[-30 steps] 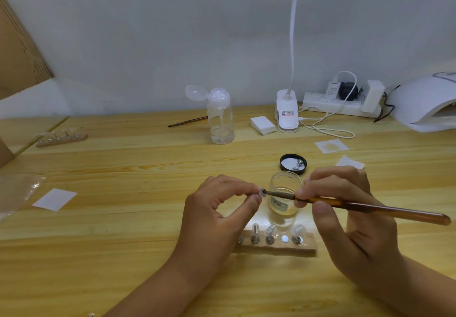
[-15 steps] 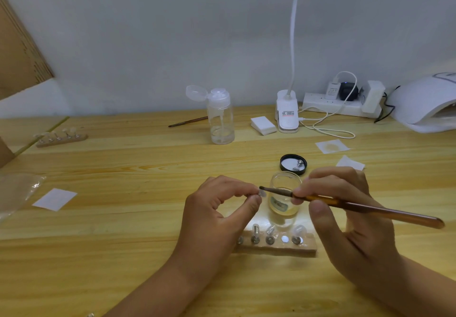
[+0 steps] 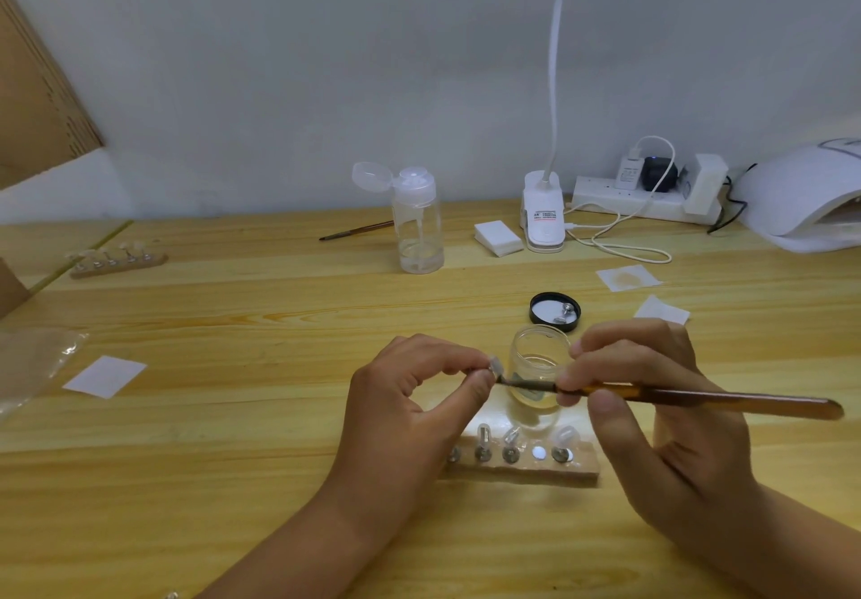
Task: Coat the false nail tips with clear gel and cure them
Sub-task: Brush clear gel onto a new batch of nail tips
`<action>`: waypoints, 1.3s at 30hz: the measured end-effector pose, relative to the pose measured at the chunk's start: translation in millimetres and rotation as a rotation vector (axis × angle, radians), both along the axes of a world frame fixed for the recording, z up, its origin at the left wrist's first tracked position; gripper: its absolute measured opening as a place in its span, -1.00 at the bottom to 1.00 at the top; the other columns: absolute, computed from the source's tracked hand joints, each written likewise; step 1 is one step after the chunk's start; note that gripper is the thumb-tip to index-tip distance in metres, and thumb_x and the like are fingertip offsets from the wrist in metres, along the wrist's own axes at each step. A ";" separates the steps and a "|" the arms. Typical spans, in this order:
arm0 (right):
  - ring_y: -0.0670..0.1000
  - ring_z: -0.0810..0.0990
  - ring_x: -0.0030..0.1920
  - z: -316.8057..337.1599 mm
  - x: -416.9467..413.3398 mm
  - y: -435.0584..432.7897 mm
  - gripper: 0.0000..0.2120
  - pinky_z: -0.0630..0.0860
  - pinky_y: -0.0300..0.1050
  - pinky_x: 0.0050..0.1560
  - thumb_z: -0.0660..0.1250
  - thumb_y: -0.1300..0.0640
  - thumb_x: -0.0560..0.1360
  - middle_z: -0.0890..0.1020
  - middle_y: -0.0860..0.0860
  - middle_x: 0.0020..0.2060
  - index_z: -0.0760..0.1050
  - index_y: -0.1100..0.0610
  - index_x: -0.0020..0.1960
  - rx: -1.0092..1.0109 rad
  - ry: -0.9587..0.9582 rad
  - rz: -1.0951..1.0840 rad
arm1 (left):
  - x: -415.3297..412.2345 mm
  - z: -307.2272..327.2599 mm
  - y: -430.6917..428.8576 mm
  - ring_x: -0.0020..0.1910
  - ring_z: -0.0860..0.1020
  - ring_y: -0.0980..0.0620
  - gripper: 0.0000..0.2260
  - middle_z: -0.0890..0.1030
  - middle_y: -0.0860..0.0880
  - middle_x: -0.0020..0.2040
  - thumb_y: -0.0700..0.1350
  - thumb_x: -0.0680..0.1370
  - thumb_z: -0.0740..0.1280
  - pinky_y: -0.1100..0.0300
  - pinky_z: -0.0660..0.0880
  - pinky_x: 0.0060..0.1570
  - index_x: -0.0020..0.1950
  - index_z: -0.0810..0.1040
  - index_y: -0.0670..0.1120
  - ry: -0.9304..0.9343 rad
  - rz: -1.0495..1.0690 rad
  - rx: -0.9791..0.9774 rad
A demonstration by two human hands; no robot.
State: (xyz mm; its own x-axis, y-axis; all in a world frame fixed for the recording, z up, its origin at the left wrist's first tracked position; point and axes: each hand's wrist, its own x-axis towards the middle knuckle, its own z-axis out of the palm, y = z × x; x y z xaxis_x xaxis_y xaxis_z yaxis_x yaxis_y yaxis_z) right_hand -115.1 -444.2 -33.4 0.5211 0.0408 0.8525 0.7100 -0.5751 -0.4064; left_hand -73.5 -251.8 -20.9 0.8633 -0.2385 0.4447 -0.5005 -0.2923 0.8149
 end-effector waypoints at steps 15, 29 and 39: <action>0.00 0.56 0.04 1.0 -2.2 0.0 -0.79 0.41 0.11 -0.03 0.14 -0.01 0.67 0.64 -0.06 -0.16 0.52 -0.01 -0.01 0.042 -0.036 -0.005 | -1.8 1.0 0.2 -0.11 0.63 0.20 -0.87 0.69 0.21 -0.22 -0.17 0.44 0.52 0.51 0.38 -0.10 -0.16 0.73 0.07 0.026 -0.001 -0.041; 0.03 0.56 0.05 0.4 0.0 -0.1 -0.78 0.42 0.10 0.02 0.14 -0.03 0.67 0.65 -0.08 -0.14 0.54 -0.01 0.02 0.063 -0.009 -0.041 | -2.0 1.4 -0.4 -0.15 0.65 0.25 -0.88 0.70 0.21 -0.21 -0.17 0.44 0.51 0.53 0.38 -0.09 -0.13 0.73 0.05 0.029 0.000 -0.052; 0.03 0.57 0.04 1.4 -1.0 0.7 -0.78 0.44 0.18 -0.04 0.14 -0.02 0.68 0.64 -0.13 -0.16 0.52 0.03 0.03 0.081 -0.027 -0.001 | -0.2 -1.2 -0.5 -0.15 0.65 0.26 -0.87 0.70 0.23 -0.20 -0.14 0.43 0.52 0.52 0.40 -0.08 -0.11 0.73 0.09 0.046 -0.004 -0.053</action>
State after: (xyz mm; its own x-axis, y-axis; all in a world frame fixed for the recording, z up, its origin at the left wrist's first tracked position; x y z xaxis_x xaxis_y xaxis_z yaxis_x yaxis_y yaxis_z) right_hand -116.1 -443.5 -32.0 0.4975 -0.0297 0.8669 0.7209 -0.5418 -0.4323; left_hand -73.7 -252.3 -22.2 0.8822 -0.2193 0.4168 -0.4634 -0.2461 0.8513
